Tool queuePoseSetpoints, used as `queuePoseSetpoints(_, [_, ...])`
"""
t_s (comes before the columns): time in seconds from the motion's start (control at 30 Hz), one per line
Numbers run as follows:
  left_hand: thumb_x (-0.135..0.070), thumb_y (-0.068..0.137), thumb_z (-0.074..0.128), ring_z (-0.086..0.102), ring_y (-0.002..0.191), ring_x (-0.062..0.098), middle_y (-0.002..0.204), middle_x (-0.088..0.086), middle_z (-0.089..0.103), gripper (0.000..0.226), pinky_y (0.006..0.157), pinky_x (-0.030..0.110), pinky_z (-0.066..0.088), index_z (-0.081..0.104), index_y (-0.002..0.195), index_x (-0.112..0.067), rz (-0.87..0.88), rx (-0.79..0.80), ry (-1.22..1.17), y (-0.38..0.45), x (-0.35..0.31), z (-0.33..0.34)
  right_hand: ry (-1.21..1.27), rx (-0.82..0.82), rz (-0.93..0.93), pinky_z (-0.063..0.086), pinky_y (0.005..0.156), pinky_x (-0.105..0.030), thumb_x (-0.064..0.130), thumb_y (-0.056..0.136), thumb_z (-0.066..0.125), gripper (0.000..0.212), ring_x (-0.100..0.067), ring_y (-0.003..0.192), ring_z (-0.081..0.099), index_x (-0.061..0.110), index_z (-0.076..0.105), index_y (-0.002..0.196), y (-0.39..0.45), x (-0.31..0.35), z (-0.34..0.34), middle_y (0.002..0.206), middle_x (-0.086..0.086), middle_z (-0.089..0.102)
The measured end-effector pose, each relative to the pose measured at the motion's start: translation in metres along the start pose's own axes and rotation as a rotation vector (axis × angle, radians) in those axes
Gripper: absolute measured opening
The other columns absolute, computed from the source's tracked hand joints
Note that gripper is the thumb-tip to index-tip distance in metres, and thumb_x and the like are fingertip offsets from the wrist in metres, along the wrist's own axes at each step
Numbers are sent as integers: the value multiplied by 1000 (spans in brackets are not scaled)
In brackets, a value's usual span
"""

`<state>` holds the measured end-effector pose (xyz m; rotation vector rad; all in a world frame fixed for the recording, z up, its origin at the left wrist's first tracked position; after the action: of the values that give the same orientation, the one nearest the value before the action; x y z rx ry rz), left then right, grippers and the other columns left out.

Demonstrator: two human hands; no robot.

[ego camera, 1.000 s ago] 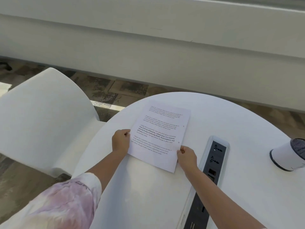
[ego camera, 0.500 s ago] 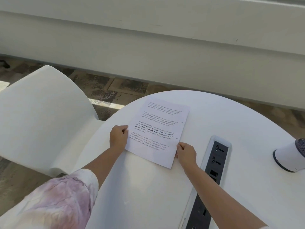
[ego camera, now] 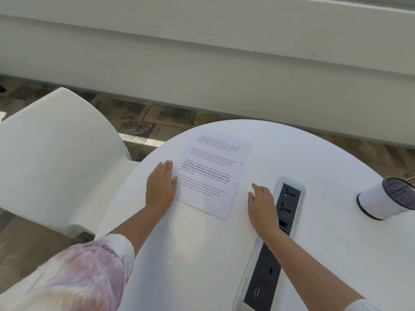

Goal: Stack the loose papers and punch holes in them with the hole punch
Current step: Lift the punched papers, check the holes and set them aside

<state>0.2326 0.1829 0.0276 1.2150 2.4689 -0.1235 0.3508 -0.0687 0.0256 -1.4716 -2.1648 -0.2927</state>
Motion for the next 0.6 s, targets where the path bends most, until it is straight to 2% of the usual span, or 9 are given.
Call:
queuePoseSetpoints(0.1, [-34,98,30,9,144,23,155,7,18,56,115,38,6,17,146,-9,115,39,75,-15,-19,4,-195,-54,-93,27,112,-28,21,100,32,45,-22,138,29,6,30,142,-7,-1,-11,147,-10,35])
queuePoseSetpoints(0.17, [-50,95,14,11,143,24,154,8,20,66,114,38,5,20,145,-8,184,43,102,-25,-37,2,-296,-100,-152,19,118,-35,21,99,35,47,-25,142,24,4,30,143,-13,1,-21,150,-13,31])
queuePoseSetpoints(0.23, [-57,91,0,14,142,25,152,10,24,77,112,39,7,25,144,-6,239,45,98,-35,-61,-1,-332,-138,-170,12,118,-38,23,99,37,49,-27,143,21,4,29,143,-21,3,-33,152,-13,28])
queuePoseSetpoints(0.33, [-55,93,3,18,138,27,149,12,30,74,110,45,14,29,142,-6,282,27,106,-48,-95,-10,-368,-174,-183,4,115,-36,27,98,39,53,-27,144,15,5,25,144,-32,3,-50,154,-12,22])
queuePoseSetpoints(0.4, [-55,93,9,18,137,26,150,11,28,71,109,47,11,27,143,-8,311,-1,112,-57,-115,-18,-409,-200,-190,4,113,-38,31,98,38,55,-28,144,15,5,24,145,-39,1,-63,154,-12,21])
queuePoseSetpoints(0.5, [-60,89,3,-2,140,20,153,1,1,73,110,37,-8,9,146,-16,336,-7,113,-70,-135,-27,-475,-240,-186,12,113,-41,42,98,13,61,-30,142,20,3,22,144,-54,0,-86,153,-13,23])
queuePoseSetpoints(0.6, [-60,85,0,-21,137,14,149,-5,-16,74,107,28,-26,-3,146,-19,349,-49,127,-79,-150,-35,-471,-268,-242,0,116,-36,54,87,-16,74,-23,144,-2,7,-4,143,-69,-3,-108,154,-6,-4])
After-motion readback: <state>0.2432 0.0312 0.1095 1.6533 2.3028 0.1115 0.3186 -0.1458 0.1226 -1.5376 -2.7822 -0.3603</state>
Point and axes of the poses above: each hand's wrist, its own y-axis towards the middle knuckle, its own z-axis out of the palm, x = y × z, the point moved 7 cm from there along y, towards the middle knuckle
